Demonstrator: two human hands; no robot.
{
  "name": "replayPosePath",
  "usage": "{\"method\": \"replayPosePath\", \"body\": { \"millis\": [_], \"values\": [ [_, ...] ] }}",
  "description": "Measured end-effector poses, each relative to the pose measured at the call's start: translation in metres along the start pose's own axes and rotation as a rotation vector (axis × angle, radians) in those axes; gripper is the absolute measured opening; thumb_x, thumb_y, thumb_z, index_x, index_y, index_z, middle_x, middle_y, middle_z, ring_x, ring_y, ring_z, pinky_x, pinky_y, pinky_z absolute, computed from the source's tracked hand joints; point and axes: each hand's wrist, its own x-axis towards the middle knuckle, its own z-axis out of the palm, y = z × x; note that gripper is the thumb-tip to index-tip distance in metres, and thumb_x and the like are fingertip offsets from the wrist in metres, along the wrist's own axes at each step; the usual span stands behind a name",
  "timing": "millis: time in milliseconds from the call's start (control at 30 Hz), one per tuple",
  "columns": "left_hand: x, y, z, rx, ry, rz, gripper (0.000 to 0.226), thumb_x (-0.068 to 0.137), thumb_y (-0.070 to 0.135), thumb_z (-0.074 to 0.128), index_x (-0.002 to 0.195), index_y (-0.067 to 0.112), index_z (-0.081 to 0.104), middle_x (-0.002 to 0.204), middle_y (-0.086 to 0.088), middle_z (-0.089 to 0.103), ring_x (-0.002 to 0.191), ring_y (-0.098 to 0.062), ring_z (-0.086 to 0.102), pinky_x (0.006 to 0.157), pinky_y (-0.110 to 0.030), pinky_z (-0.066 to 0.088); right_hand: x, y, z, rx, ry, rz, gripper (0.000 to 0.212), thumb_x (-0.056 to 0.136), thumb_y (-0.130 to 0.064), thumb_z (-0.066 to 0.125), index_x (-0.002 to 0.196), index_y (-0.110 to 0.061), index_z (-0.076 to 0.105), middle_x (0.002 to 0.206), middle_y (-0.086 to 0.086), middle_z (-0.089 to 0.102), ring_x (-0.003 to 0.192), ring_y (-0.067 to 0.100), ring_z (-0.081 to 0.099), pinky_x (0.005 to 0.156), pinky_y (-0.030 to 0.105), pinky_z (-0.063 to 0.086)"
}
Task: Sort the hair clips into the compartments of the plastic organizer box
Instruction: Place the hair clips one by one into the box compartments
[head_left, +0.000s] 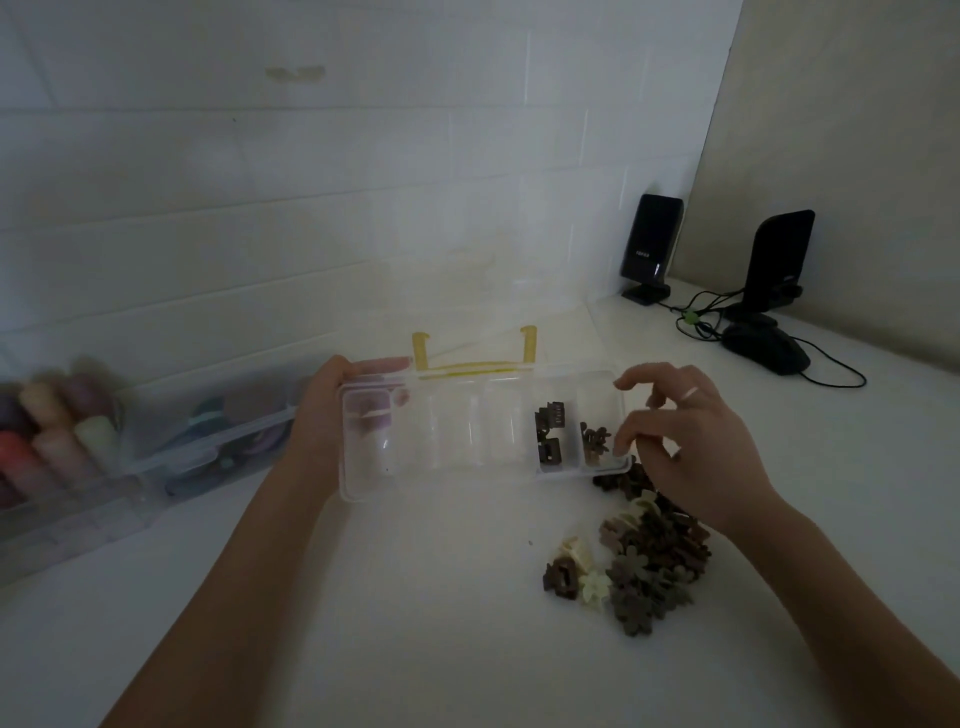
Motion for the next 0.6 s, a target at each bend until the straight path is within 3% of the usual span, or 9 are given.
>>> {"method": "replayPosePath", "body": {
  "millis": [100,200,267,333,433,533,600],
  "values": [
    [0.000,0.001,0.001,-0.016,0.006,-0.010,0.049,0.082,0.017,0.030,0.065,0.013,0.076,0.059,-0.008,0.067,0.052,-0.017,0.063,0.051,-0.017,0.049,-0.002,0.000,0.008,-0.039,-0.034,0.036,0.027,0.072,-0.015,0.048,0.070,-0.026,0.072,0.119,-0.002,0.055,0.092,0.007,0.037,0.066,0.028,0.046],
    [0.000,0.000,0.000,-0.014,0.019,0.008,0.048,0.083,0.016,0.030,0.069,0.012,0.076,0.060,-0.008,0.068,0.053,-0.017,0.063,0.047,-0.014,0.046,0.001,0.002,0.014,-0.142,-0.034,0.062,0.038,0.076,-0.016,0.043,0.101,-0.024,0.071,0.129,0.003,0.051,0.102,0.018,0.040,0.083,0.040,0.044],
    [0.000,0.000,0.000,-0.018,0.024,0.010,0.045,0.083,0.015,0.029,0.075,0.010,0.073,0.059,-0.009,0.067,0.051,-0.017,0.062,0.044,-0.014,0.045,0.000,0.004,0.016,-0.153,-0.046,0.052,0.042,0.078,-0.010,0.049,0.114,-0.024,0.066,0.135,0.004,0.047,0.104,0.019,0.039,0.086,0.041,0.043],
    [0.000,-0.001,0.000,-0.015,0.035,-0.006,0.044,0.085,0.017,0.029,0.080,0.010,0.072,0.059,-0.009,0.067,0.049,-0.017,0.062,0.044,-0.013,0.045,-0.002,0.003,0.015,-0.084,-0.042,0.056,0.045,0.076,0.000,0.059,0.114,-0.024,0.066,0.132,0.003,0.048,0.101,0.014,0.038,0.085,0.036,0.041],
    [0.002,-0.002,-0.002,0.023,0.045,-0.019,0.043,0.086,0.021,0.029,0.089,0.010,0.070,0.063,-0.009,0.068,0.051,-0.017,0.061,0.046,-0.014,0.046,-0.004,0.000,0.003,0.069,-0.002,0.077,0.029,0.078,-0.004,0.060,0.098,-0.022,0.071,0.102,-0.004,0.058,0.085,0.004,0.040,0.073,0.020,0.037],
    [0.003,-0.003,-0.006,0.045,0.067,0.012,0.044,0.084,0.021,0.029,0.088,0.012,0.072,0.066,-0.010,0.067,0.060,-0.020,0.060,0.051,-0.016,0.046,-0.006,-0.001,-0.009,0.095,-0.075,0.083,0.013,0.076,-0.013,0.060,0.077,-0.024,0.068,0.069,-0.017,0.053,0.070,0.002,0.045,0.058,0.017,0.035],
    [0.004,-0.004,-0.008,0.057,0.083,0.037,0.044,0.084,0.022,0.030,0.086,0.012,0.073,0.071,-0.012,0.066,0.067,-0.023,0.058,0.056,-0.019,0.045,-0.007,0.000,-0.012,0.054,-0.173,0.081,0.015,0.074,-0.013,0.064,0.072,-0.027,0.068,0.061,-0.021,0.048,0.066,-0.002,0.046,0.056,0.014,0.031]
  ]
}}
